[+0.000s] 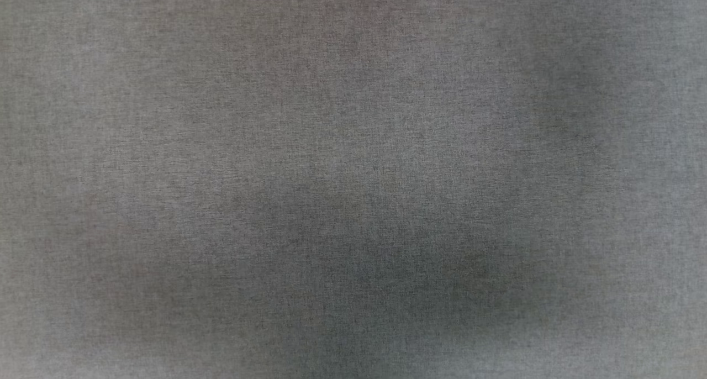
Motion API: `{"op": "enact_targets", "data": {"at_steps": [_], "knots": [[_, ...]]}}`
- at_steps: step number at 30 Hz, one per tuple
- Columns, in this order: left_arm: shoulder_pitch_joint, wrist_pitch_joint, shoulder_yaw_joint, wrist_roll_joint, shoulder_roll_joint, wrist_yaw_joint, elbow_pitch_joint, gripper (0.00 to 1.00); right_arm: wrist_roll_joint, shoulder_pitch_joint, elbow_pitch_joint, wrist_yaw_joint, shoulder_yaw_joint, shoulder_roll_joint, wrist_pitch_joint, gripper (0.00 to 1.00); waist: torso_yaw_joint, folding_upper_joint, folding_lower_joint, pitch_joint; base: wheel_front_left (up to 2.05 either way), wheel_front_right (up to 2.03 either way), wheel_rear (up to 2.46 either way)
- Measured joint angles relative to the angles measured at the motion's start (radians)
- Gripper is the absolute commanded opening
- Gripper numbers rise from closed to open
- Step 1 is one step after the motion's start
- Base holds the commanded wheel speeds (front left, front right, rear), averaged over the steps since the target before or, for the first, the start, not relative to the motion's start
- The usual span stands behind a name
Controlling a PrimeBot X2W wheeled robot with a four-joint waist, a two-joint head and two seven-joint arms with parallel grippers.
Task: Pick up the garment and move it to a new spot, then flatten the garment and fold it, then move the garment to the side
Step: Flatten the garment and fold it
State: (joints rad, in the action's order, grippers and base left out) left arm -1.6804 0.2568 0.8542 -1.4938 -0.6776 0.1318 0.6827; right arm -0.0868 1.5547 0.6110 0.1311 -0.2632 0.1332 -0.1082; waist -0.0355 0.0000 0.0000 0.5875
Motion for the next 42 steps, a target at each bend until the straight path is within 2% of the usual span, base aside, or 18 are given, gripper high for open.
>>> {"op": "enact_targets", "data": {"at_steps": [4,9,13,17,18,23,27,31,37,42], "knots": [[-0.033,0.003,-0.034,0.001,0.013,0.0,-0.003,0.0,0.072,0.083,0.086,0.0,-0.039,-0.011,0.075,0.0,0.002,0.0,0.0,-0.009,0.0,0.0,0.0],[0.032,0.003,-0.027,-0.021,-0.002,0.0,-0.084,0.0,0.086,0.094,0.166,0.0,-0.003,0.002,0.105,0.0,0.003,0.0,0.0,-0.03,0.0,0.0,0.0],[0.164,-0.003,0.012,-0.051,-0.041,0.0,-0.192,0.0,0.041,-0.001,0.185,0.0,0.071,0.037,0.094,0.0,0.005,0.0,0.0,-0.053,0.0,0.0,0.0],[0.347,-0.015,0.067,-0.075,-0.099,0.0,-0.337,0.0,-0.057,-0.184,0.135,0.0,0.174,0.08,0.054,0.0,0.004,0.0,0.0,-0.089,0.0,0.0,0.0],[0.347,-0.015,0.067,-0.075,-0.099,0.0,-0.337,0.0,-0.057,-0.184,0.135,0.0,0.174,0.08,0.054,0.0,0.004,0.0,0.0,-0.089,0.0,0.0,0.0],[0.59,-0.028,0.154,-0.103,-0.165,0.0,-0.5,0.0,-0.211,-0.513,-0.064,0.0,0.267,0.17,-0.031,0.0,0.01,0.0,0.0,-0.147,0.0,0.0,0.0],[0.762,-0.018,0.21,-0.102,-0.204,0.0,-0.602,0.0,-0.314,-0.805,-0.287,0.0,0.263,0.225,-0.123,0.0,0.015,0.0,0.0,-0.193,0.0,0.0,0.0],[0.921,-0.01,0.262,-0.1,-0.23,0.0,-0.676,0.0,-0.352,-1.096,-0.512,0.0,0.222,0.274,-0.222,0.0,0.024,0.0,0.0,-0.235,0.0,0.0,0.0],[1.1,0.0,0.291,-0.091,-0.248,0.0,-0.734,0.0,-0.436,-1.463,-0.784,0.0,0.138,0.245,-0.412,0.0,0.043,0.0001,0.0,-0.288,0.0,0.0,0.0],[1.229,0.003,0.296,-0.074,-0.25,0.0,-0.783,0.0,-0.491,-1.672,-0.901,0.0,0.095,0.212,-0.515,0.0,0.062,0.0001,0.0,-0.308,0.0,0.0,0.0]]}}
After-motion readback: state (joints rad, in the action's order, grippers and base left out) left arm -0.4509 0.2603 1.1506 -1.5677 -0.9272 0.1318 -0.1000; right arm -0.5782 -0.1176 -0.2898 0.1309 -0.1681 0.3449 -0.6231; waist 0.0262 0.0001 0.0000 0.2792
